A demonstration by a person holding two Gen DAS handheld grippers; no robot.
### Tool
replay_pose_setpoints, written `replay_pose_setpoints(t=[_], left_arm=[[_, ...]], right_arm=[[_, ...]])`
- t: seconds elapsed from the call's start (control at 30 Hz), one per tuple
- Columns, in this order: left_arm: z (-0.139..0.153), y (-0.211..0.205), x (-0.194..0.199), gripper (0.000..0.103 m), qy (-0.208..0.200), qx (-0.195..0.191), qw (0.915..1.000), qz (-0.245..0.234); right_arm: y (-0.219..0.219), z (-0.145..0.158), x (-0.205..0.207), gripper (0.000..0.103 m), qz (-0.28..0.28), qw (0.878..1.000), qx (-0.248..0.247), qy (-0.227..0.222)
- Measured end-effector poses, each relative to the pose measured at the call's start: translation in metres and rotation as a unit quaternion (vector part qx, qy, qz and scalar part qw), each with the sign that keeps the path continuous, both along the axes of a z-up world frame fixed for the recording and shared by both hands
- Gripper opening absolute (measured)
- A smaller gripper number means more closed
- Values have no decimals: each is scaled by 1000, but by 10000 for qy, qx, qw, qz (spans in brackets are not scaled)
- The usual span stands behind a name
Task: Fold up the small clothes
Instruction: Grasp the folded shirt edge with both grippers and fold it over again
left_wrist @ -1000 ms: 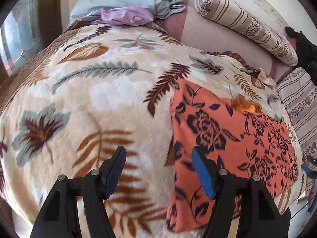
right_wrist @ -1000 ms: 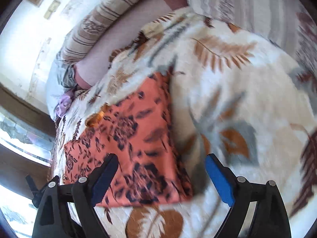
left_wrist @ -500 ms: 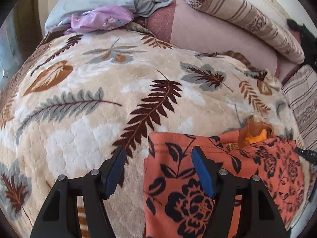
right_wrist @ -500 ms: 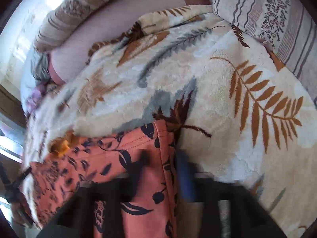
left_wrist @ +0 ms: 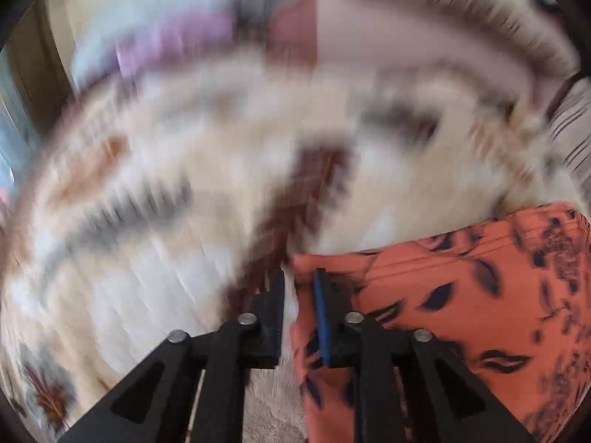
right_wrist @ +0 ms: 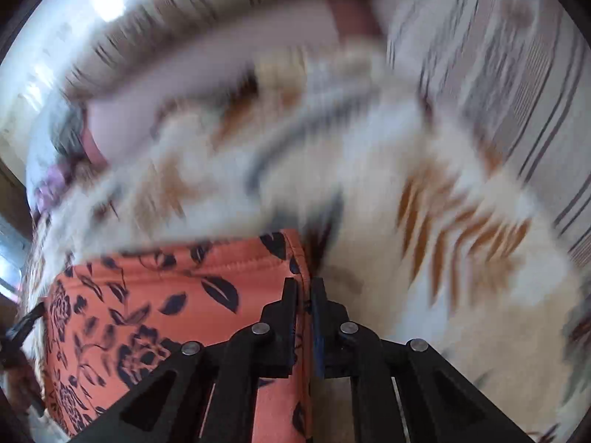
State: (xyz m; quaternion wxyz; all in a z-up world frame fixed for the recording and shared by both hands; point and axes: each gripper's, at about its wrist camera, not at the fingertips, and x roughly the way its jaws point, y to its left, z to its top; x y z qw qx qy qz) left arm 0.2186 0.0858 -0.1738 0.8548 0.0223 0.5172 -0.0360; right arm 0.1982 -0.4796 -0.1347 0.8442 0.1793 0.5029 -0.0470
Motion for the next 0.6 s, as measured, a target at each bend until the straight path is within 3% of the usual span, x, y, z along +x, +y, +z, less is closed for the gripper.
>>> replay_pose_setpoints(t=[0.03,0.1,0.23,0.3,0.33,0.4,0.43,0.53,0.6], left_arm=[[5,2,-3,27,-326,-80,9994,-8],[20,3,-8,41,-515,152,9985,62],[67,18,-38,46,-1013,28,9946,211],[90,21,-66,54,-1232,-58,9923,99],[98,19,-84,61,-1372,-52,9905,38],[104,11,-120,76,-1577,-127,9874,-104],[101,6,-135,78,-1600,-196,9867,-189],[63,-6,-166,78,-1256,-276,9916,-153],[2,-10,-159,78,-201,67,9998,-28]], right_arm=[[-1,-11,1,10,-9,9999,100,96],[-2,0,-7,10,-114,9997,68,-226],[-2,40,-29,24,-213,9976,24,-663],[3,64,-50,24,-109,9944,381,-975],[9,71,-61,30,-28,9919,645,-1096],[23,77,-84,73,228,9831,1322,-1243],[31,75,-96,95,338,9764,1657,-1340],[56,42,-125,95,544,9592,2478,-1246],[58,-4,-134,93,239,9675,2392,-787]])
